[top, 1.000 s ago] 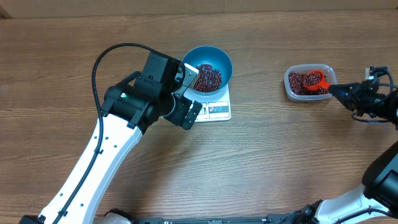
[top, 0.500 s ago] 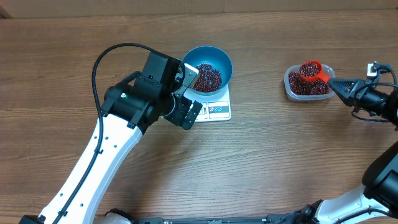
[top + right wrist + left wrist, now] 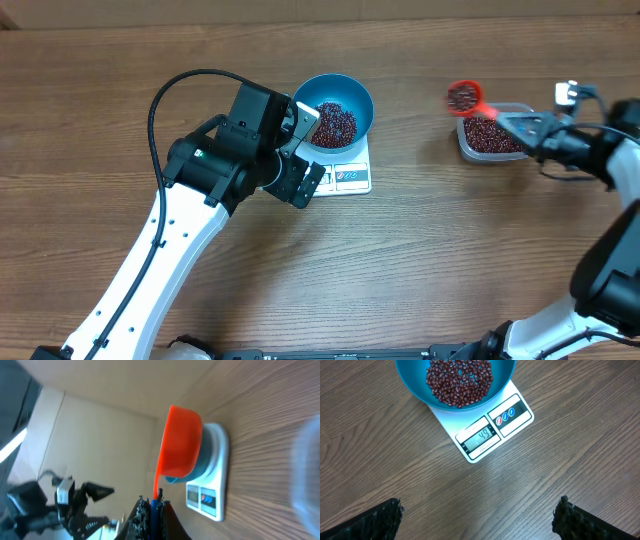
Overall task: Scoop item into bowl and weigh 150g on scale
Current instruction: 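Scoop red beans from the tub with the right gripper, then carry the filled scoop left over the blue bowl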
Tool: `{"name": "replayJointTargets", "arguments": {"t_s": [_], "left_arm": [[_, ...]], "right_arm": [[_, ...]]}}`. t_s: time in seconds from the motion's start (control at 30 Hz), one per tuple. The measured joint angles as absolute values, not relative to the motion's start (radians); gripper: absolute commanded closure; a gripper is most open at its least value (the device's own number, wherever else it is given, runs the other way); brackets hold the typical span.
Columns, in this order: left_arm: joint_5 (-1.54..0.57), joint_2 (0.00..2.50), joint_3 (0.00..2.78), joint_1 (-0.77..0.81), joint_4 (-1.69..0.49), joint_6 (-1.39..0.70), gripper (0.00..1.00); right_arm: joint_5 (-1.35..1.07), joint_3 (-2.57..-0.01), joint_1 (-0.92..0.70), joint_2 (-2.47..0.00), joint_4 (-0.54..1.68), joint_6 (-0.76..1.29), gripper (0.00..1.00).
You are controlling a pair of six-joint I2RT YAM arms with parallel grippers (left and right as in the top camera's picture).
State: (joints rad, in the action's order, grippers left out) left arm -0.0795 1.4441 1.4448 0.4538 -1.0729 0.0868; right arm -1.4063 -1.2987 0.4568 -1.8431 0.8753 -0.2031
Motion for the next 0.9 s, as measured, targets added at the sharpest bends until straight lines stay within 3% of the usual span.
{"name": "replayJointTargets", "arguments": {"t_s": [0.47,0.9], "left_arm": [[-0.08,1.444,1.445,0.454,-1.073,0.087,0.0],[-0.08,1.444,1.445,0.454,-1.073,0.087,0.0]], "right_arm": [[-1.258,-1.505,0.077,-1.843,0.736,-0.083,0.96],[-0.817,-1.505,-0.165,-1.843,0.703,-0.036,0.97]]}}
